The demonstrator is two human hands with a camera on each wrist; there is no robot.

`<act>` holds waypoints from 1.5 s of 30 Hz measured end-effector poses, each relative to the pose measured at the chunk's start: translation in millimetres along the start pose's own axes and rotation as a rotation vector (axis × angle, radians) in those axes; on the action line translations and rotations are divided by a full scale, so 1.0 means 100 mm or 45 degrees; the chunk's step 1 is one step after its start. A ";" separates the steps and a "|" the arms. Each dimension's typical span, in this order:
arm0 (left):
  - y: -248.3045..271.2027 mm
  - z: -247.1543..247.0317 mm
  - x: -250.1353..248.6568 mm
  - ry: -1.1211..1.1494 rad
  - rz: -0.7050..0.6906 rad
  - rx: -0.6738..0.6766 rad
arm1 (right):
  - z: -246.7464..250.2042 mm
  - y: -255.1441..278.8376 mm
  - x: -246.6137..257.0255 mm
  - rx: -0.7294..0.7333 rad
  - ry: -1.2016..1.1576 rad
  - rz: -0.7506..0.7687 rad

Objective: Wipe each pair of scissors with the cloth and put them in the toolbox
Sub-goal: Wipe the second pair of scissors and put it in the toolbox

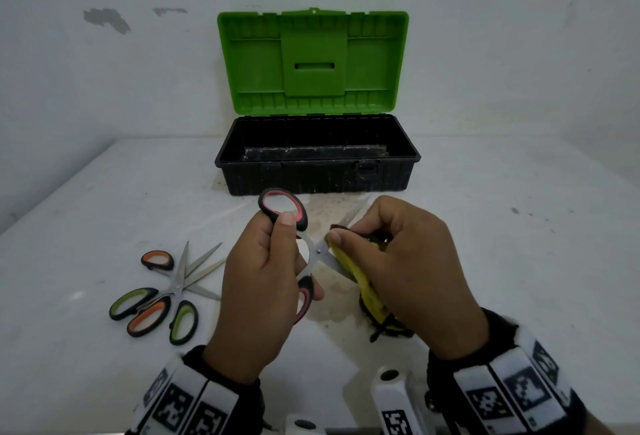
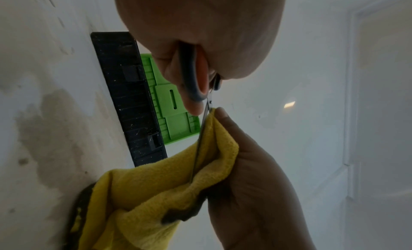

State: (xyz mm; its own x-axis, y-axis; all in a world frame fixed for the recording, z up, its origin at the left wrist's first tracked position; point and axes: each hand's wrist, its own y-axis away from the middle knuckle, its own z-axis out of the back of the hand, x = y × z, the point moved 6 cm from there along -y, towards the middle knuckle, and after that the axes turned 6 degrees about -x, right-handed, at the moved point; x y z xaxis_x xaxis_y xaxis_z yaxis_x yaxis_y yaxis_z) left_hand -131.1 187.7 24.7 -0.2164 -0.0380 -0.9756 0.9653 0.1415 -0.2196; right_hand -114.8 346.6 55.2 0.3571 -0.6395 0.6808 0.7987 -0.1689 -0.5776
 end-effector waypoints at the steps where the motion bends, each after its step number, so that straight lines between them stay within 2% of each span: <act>1: -0.01 0.00 0.00 -0.001 0.003 0.011 | 0.02 -0.02 -0.01 -0.011 -0.008 -0.010; 5: -0.03 0.01 -0.01 -0.004 0.011 0.046 | 0.13 -0.11 -0.08 -0.140 -0.001 -0.037; 10: -0.02 0.04 -0.02 -0.010 0.009 0.071 | 0.08 -0.05 0.02 -0.068 -0.014 0.048; 15: -0.02 0.04 -0.03 0.001 0.013 0.068 | 0.16 -0.11 -0.05 -0.153 -0.018 0.001; 19: -0.02 0.07 -0.05 -0.028 -0.007 0.051 | 0.09 -0.05 0.04 -0.059 -0.027 0.058; 24: -0.02 0.08 -0.06 -0.052 -0.029 0.063 | 0.19 -0.15 -0.08 -0.174 -0.026 -0.020; 30: -0.03 0.11 -0.07 -0.062 -0.001 0.036 | 0.12 -0.08 0.03 -0.104 -0.047 0.031; 34: -0.02 0.10 -0.06 -0.048 -0.009 0.033 | 0.20 -0.15 -0.07 -0.219 -0.051 -0.031; 40: -0.02 0.12 -0.08 -0.048 -0.037 0.023 | 0.12 -0.07 0.03 -0.123 -0.050 0.027; 45: -0.02 0.10 -0.06 -0.021 -0.011 0.034 | 0.24 -0.17 -0.10 -0.247 -0.059 -0.054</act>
State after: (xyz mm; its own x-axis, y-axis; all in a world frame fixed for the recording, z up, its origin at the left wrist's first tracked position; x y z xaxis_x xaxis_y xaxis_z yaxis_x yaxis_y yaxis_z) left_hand -130.4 177.3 31.3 -0.2225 -0.0552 -0.9734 0.9670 0.1144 -0.2276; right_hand -120.2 374.3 69.0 0.3505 -0.5942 0.7239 0.7068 -0.3393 -0.6207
